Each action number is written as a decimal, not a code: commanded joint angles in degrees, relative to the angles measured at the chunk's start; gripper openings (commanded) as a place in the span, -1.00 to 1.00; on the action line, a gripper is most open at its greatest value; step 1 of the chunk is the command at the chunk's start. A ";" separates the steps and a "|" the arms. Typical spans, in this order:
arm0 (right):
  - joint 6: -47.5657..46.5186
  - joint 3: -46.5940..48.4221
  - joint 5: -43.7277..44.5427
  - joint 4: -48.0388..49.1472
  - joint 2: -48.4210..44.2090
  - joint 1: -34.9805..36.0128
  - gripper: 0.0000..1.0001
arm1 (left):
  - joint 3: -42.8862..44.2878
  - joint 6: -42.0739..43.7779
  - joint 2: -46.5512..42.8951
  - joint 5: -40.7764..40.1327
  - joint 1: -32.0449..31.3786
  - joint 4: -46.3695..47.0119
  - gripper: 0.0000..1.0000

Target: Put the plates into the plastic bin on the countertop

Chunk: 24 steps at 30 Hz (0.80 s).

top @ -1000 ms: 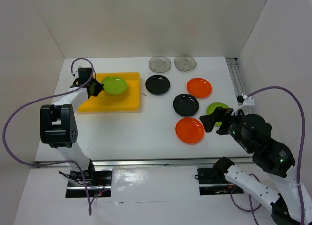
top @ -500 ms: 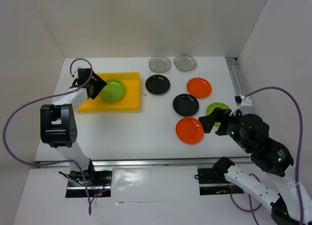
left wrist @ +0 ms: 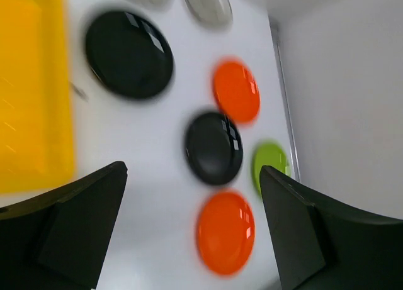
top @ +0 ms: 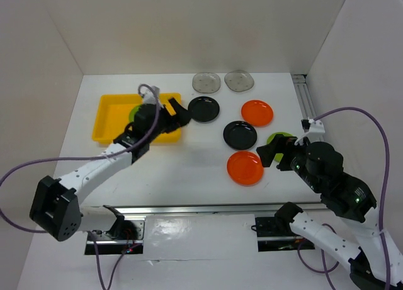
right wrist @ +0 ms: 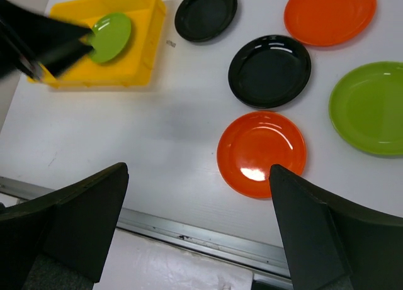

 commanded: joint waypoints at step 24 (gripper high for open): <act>2.14 6.48 1.39 -1.83 -1.09 -1.05 1.00 | -6.84 -3.91 39.63 11.57 -23.59 34.85 0.49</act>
